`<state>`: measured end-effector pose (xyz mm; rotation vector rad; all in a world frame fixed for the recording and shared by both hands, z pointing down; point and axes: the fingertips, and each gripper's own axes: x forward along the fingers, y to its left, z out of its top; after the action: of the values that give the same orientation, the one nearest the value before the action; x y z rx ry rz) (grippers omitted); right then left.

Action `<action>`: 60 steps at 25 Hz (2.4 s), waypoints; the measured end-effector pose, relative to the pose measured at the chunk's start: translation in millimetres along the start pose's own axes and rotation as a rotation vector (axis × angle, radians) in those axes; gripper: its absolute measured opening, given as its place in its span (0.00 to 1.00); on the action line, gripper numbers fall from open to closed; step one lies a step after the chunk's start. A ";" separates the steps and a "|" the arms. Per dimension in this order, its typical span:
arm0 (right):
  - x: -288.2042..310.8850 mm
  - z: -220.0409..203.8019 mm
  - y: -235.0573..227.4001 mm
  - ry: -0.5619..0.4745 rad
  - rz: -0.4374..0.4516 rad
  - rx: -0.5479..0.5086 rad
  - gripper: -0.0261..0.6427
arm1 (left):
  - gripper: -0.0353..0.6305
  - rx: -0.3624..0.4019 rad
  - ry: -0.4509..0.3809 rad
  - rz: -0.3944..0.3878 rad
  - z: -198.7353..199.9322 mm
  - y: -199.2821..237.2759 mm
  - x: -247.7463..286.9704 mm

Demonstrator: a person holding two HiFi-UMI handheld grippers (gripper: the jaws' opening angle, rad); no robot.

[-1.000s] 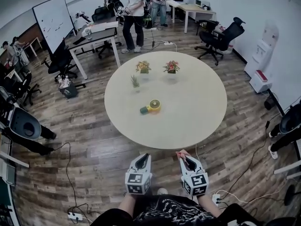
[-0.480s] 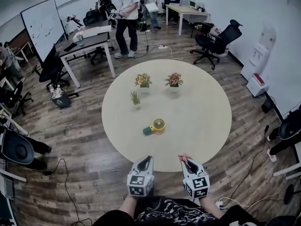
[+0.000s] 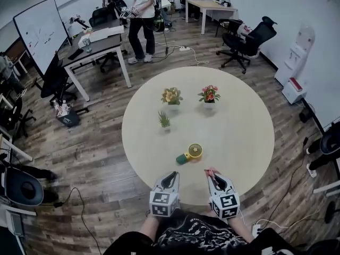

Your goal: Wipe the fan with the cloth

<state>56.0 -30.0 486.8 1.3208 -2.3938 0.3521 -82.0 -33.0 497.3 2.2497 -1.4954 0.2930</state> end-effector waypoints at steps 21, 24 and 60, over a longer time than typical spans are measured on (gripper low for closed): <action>41.9 5.1 -18.2 0.032 -0.029 0.041 0.12 | 0.41 0.089 0.197 -0.136 -22.5 30.4 64.2; 39.0 1.9 -20.4 0.049 0.005 0.001 0.12 | 0.41 0.132 0.243 -0.142 -29.2 34.2 80.2; 88.2 4.6 11.7 0.111 0.340 0.170 0.12 | 0.33 0.411 0.467 -0.308 -77.2 35.7 135.0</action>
<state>2.3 -92.1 521.5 0.9259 -2.5345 0.7185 -56.5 -121.3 627.7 2.4400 -0.8906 1.0234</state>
